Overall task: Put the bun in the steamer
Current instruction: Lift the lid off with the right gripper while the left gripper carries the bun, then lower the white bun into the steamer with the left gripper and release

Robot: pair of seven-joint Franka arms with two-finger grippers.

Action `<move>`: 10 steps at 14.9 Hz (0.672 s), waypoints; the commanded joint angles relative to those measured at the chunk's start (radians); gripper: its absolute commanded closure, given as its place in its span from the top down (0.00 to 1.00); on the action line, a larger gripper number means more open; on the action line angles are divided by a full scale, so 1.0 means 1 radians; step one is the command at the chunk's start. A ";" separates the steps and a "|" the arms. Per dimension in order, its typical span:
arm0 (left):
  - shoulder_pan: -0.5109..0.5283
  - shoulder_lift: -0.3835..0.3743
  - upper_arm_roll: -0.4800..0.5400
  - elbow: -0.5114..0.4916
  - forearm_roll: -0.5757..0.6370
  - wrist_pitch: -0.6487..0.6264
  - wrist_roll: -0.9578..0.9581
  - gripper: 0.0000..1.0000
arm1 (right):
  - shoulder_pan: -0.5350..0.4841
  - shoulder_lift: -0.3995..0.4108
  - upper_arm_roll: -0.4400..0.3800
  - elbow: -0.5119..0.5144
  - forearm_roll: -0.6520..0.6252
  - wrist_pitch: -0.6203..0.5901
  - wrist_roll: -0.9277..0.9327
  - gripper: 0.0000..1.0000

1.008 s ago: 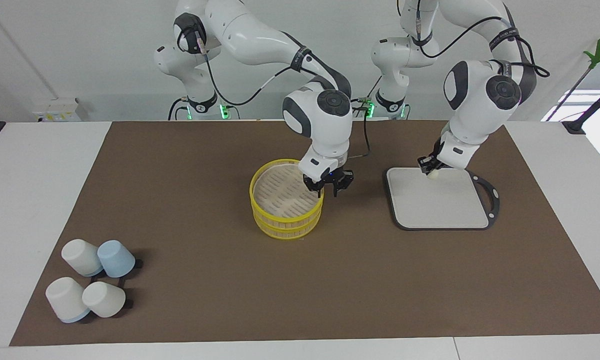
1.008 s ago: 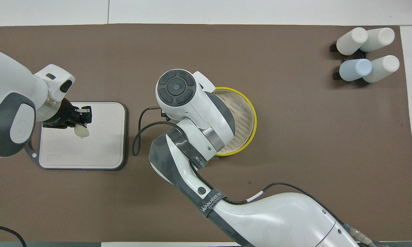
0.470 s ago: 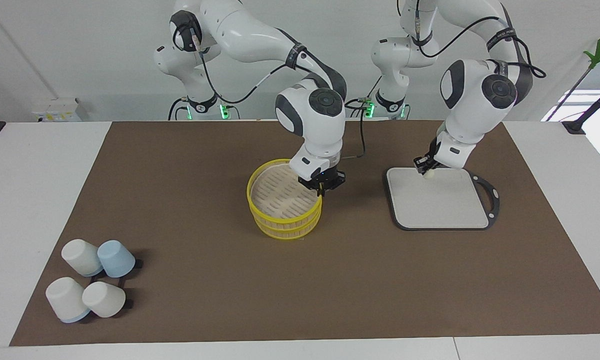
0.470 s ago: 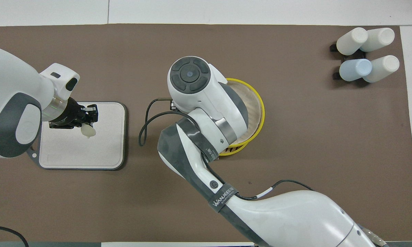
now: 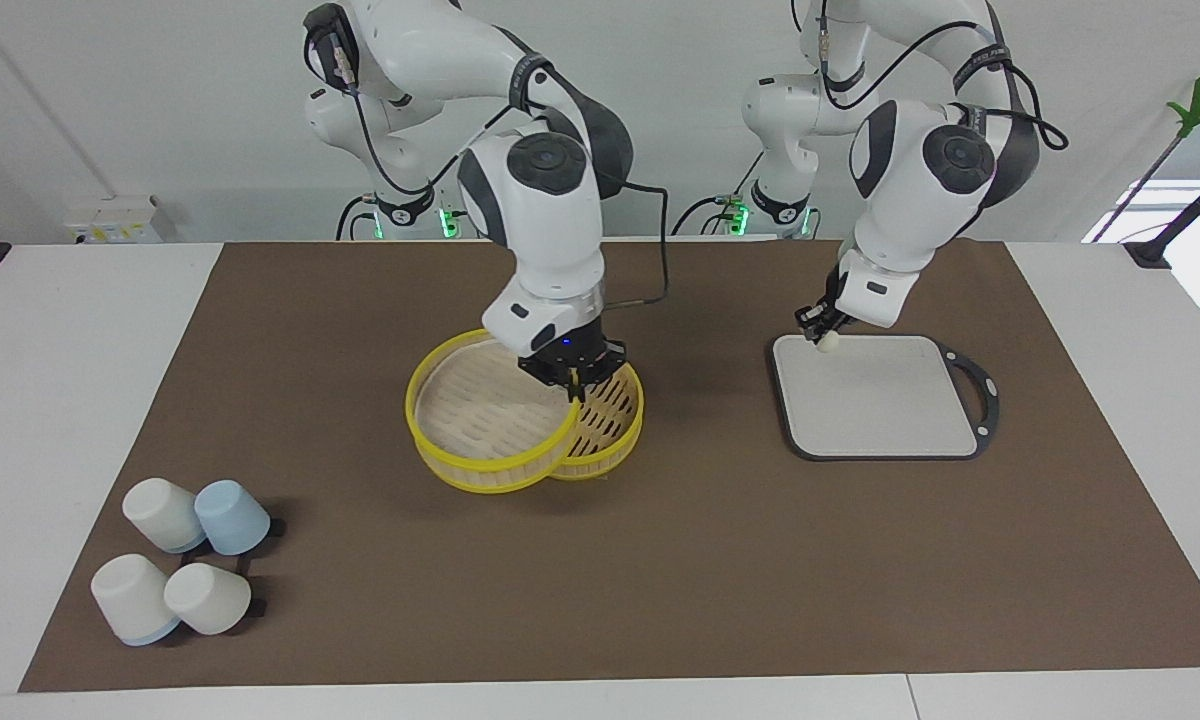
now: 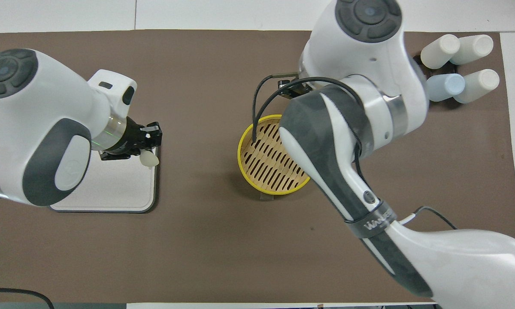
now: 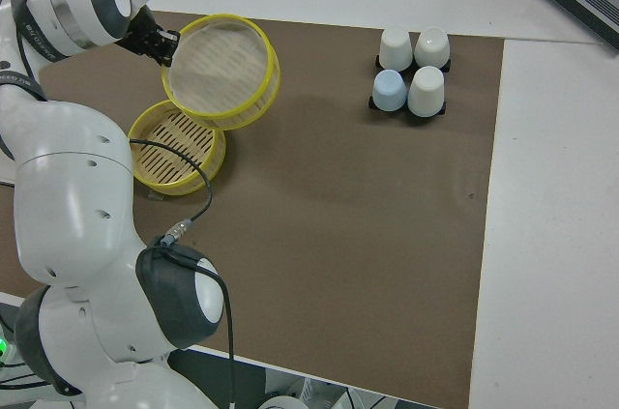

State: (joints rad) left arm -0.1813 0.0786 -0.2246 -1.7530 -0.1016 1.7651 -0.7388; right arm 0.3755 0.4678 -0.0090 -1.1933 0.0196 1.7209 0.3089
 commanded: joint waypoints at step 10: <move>-0.389 0.469 -0.004 0.377 0.123 0.144 -0.338 0.05 | -0.328 -0.034 0.007 -0.064 -0.006 -0.064 -0.320 0.00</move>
State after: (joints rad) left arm -0.5487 0.4547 -0.2421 -1.4630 -0.0241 1.8913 -1.0678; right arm 0.0581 0.4627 -0.0119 -1.2236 0.0186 1.6715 -0.0052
